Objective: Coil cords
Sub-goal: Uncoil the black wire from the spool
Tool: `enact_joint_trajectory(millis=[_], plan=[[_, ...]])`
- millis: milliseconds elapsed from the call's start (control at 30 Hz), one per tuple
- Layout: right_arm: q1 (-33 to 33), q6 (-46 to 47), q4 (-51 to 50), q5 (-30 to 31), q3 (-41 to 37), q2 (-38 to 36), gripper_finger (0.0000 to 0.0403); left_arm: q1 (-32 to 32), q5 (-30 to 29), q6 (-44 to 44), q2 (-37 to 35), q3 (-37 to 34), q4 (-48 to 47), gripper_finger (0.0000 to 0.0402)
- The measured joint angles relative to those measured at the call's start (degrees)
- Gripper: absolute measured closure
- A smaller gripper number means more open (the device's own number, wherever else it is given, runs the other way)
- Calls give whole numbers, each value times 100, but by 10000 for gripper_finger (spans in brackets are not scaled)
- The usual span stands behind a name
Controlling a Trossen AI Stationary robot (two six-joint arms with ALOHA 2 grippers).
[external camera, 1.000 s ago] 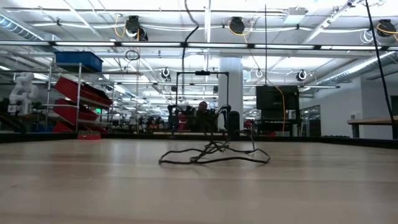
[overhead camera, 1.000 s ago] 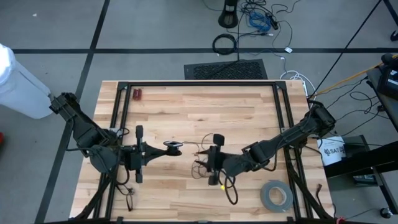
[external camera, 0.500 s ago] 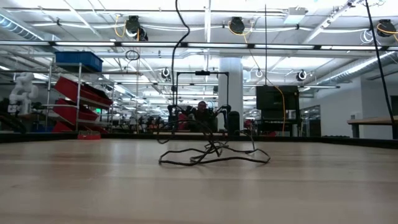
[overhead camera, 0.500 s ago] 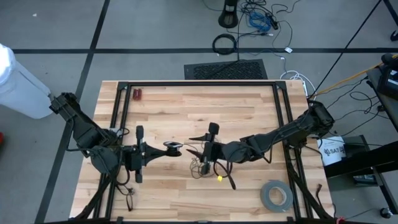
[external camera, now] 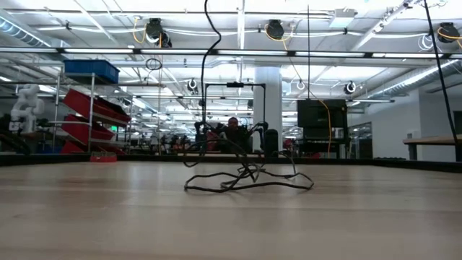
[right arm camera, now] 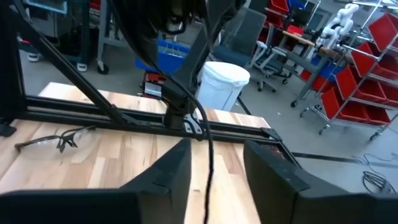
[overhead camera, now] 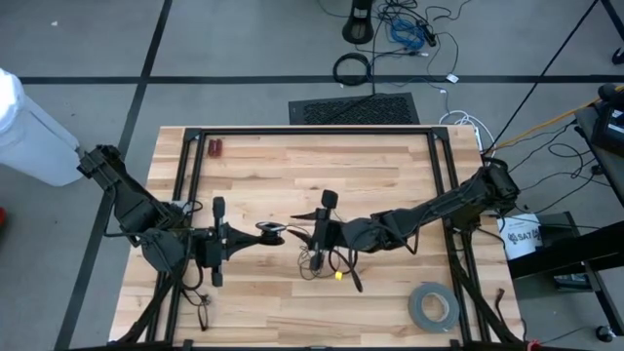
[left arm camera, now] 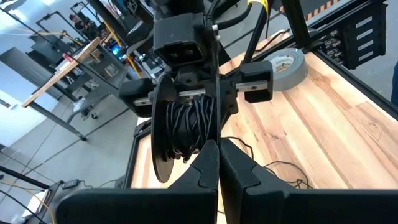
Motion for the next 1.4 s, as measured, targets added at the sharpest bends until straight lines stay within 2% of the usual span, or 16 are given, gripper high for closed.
enact_joint_trajectory(millis=[133,300,400,633,933,1133,1400], plan=[[-12,-13,0,-63,0,4,319,-1,0,-139,0,0,-11,401],[-109,95,-3,-557,0,4,370,0,2,-142,0,0,-11,401],[-114,94,-7,-567,0,4,397,-2,2,-142,0,0,-11,401],[-15,36,-37,-562,0,-21,401,-2,2,-151,0,0,-48,401],[562,-22,-669,-447,220,-314,402,-2,4,-596,0,0,-535,402],[869,-647,-734,-103,728,-349,403,-2,4,-599,0,0,-545,401],[943,-1533,-780,-101,1427,-354,403,-2,324,-600,0,0,-490,401]])
